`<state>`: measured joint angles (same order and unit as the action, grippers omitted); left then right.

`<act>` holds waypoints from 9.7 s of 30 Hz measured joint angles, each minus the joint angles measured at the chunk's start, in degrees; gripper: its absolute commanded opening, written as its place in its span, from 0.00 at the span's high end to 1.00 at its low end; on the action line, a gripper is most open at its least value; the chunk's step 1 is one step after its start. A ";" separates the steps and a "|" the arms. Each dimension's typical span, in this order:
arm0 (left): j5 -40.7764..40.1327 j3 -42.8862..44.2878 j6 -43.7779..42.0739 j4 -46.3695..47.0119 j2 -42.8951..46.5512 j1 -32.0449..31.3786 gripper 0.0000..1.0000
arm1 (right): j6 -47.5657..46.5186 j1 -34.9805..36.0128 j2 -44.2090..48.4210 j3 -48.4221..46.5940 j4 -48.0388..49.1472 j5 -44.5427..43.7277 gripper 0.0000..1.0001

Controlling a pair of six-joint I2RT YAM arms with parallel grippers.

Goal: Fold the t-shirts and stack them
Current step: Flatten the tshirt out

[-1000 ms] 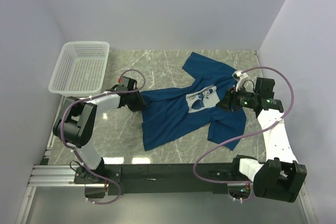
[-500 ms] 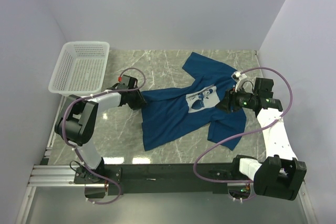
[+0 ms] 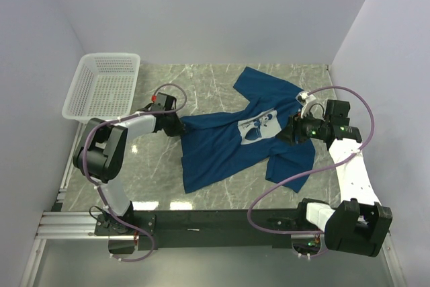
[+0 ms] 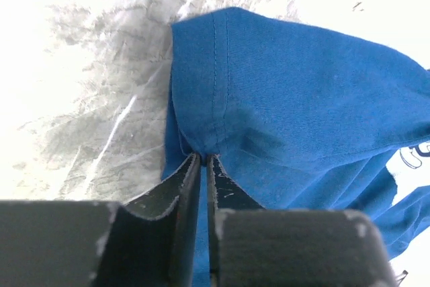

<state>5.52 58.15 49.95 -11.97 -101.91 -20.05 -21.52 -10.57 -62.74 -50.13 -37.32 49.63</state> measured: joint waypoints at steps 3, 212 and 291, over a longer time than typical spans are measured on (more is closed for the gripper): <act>0.02 0.26 -0.59 -0.02 0.00 0.57 0.91 | -0.07 0.00 0.00 0.02 -0.02 0.02 0.37; 8.52 1.57 -16.90 -5.31 11.52 15.78 0.26 | 7.23 6.12 -66.66 -73.88 -0.22 -17.07 0.47; 21.70 -27.93 -8.20 1.51 45.66 15.91 0.25 | 23.58 -3.98 -79.52 -73.53 -5.14 -22.67 0.50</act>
<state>27.22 30.22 41.76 -10.46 -56.25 -4.14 2.07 -14.55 -142.26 -123.66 -42.46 26.96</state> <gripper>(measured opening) 0.753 0.504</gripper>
